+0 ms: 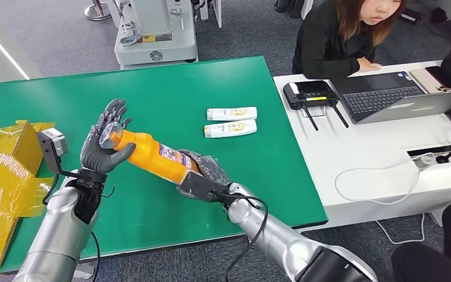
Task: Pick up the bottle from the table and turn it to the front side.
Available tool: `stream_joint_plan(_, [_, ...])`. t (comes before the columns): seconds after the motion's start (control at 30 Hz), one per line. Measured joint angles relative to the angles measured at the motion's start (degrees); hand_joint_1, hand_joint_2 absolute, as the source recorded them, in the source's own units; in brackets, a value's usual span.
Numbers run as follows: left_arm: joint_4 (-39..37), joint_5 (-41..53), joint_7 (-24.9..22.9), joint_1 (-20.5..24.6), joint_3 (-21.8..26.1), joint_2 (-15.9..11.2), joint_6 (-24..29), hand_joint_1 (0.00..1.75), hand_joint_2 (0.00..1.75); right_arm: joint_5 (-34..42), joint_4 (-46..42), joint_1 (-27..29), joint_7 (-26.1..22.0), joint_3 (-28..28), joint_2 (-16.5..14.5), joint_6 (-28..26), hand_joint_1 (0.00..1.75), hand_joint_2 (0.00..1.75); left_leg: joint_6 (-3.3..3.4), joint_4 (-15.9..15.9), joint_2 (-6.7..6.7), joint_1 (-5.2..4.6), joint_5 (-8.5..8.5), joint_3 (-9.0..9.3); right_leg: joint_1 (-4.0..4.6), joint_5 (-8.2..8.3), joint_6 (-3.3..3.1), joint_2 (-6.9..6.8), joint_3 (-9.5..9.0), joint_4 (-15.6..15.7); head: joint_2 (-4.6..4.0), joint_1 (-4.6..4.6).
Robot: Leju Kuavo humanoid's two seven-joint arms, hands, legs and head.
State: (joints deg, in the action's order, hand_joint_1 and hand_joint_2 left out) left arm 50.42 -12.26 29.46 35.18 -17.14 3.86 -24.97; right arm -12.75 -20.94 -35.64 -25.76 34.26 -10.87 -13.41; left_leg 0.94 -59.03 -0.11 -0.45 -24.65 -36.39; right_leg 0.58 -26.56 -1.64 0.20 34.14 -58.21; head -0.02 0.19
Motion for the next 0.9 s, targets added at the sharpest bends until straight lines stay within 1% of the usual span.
stream_joint_plan(0.13, [0.0, -1.36, -1.58, 0.17, 0.0, -0.09, -1.26, 0.0, 1.75, -0.39, -0.01, 0.37, 0.92, 0.67, 0.32, -0.05, 1.75, 1.75, 0.0, 0.0, -0.01, 0.0, 0.0, 0.0, 0.0, 0.0, 0.0, -0.01, -0.01, 0.0, 0.0, 0.01])
stream_joint_plan(0.2, [0.0, -2.46, -3.07, 0.25, 0.0, -0.13, -2.09, 0.26, 1.75, -0.39, -0.04, 0.66, 1.15, 0.79, 0.43, -0.13, 1.75, 1.75, 0.0, 0.0, -0.01, 0.0, 0.0, 0.0, 0.0, 0.0, 0.0, -0.01, -0.01, 0.0, 0.0, 0.0])
stream_joint_plan(0.27, [0.0, -3.64, -4.46, 0.28, 0.0, -0.18, -3.22, 0.26, 1.75, -0.46, -0.09, 0.94, 1.14, 0.85, 0.51, -0.16, 1.75, 1.75, 0.0, 0.0, -0.01, -0.01, 0.0, 0.0, 0.0, 0.0, 0.0, -0.01, -0.01, 0.0, 0.0, 0.01])
stream_joint_plan(0.33, [0.0, -4.54, -5.39, 0.27, 0.0, -0.24, -4.49, 0.0, 1.75, -0.77, -0.13, 1.07, 1.09, 0.9, 0.54, -0.21, 1.75, 1.75, 0.0, -0.01, -0.01, -0.01, 0.0, 0.0, 0.0, 0.0, 0.0, -0.01, -0.01, 0.01, 0.0, 0.01])
stream_joint_plan(0.6, [0.01, -6.57, -6.94, 0.24, 0.0, -0.31, -8.05, 0.0, 1.75, -0.49, -0.57, 1.04, 1.0, 0.91, 0.66, -0.92, 1.75, 1.75, 0.0, -0.01, -0.01, 0.0, 0.0, 0.0, 0.0, 0.0, 0.0, -0.01, -0.01, 0.0, 0.0, 0.01])
stream_joint_plan(0.9, [0.04, -7.74, -8.15, 0.23, -0.36, 0.01, -8.46, 0.0, 1.75, 1.13, -1.55, 0.98, -0.15, 0.84, 0.77, -2.17, 1.75, 1.75, 0.0, -0.01, 0.0, -0.01, 0.0, 0.0, 0.0, 0.0, 0.0, -0.01, -0.01, 0.0, 0.0, 0.01])
